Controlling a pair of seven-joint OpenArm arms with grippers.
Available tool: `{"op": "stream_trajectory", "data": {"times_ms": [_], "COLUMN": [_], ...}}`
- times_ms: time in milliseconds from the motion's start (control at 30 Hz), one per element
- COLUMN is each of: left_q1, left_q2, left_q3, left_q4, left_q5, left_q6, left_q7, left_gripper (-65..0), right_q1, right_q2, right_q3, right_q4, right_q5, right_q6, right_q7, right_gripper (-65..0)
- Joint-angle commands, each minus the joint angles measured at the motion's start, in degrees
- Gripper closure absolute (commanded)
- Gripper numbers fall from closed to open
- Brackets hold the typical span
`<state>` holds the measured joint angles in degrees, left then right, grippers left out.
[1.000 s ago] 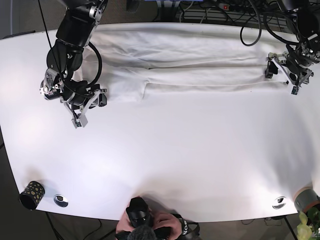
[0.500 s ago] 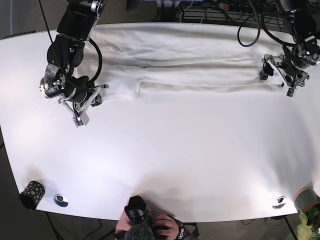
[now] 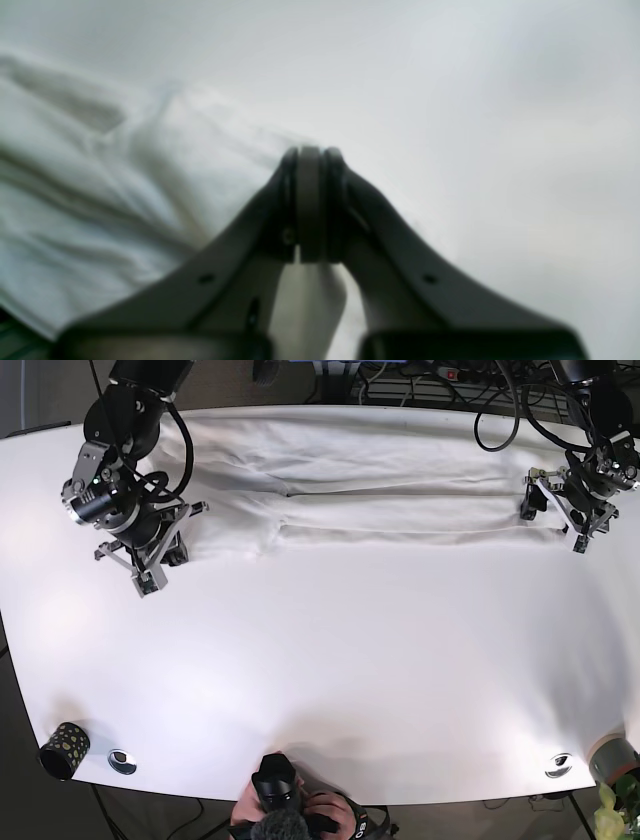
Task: Fold the T-shirt properly
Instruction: 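Release the hem and reposition both grippers on the folded strip's ends, then grasp the strip ends with both grippers and fold it over lengthwise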
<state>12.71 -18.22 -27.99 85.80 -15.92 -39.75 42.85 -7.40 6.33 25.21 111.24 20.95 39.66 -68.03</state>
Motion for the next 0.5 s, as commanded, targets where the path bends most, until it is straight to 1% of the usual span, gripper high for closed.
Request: {"op": "stream_trajectory", "data": {"times_ms": [0,100,167,267,367,467], "left_q1": [0.0,0.1,0.1,0.1,0.1,-0.3], "left_q2": [-0.9,-1.0,-1.1,-1.9,-2.2,-2.3], "left_q3": [-0.2,-0.2,-0.2,-0.2,-0.1,-0.1], "left_q4": [0.5,0.5,0.5,0.5,-0.7,-2.4], "left_q5": [0.1,0.1,0.1,0.1,0.1,0.1], "left_q6": [-0.3,-0.3,-0.3,-0.3,-0.3,-0.3], "left_q7": [0.5,0.5,0.5,0.5,0.5,0.5], "left_gripper": [-47.8,-47.8,-47.8,-47.8,-47.8,-47.8], "right_q1": [-1.9,-4.5,-7.2,-8.9,-9.5,-9.5], "right_q2": [0.5,0.5,0.5,0.5,0.8,1.0], "right_q3": [3.1,6.2,6.6,6.7,6.9,9.8], "right_q4": [2.0,1.8,1.8,1.5,-1.2,-5.4], "right_q5": [4.4,8.5,10.0,10.2,10.2,10.2], "right_q6": [0.34,0.34,0.34,0.34,0.34,0.34], "right_q7": [0.8,0.8,0.9,1.1,1.2,1.3], "right_gripper": [0.0,0.0,0.0,0.0,0.0,0.0]}}
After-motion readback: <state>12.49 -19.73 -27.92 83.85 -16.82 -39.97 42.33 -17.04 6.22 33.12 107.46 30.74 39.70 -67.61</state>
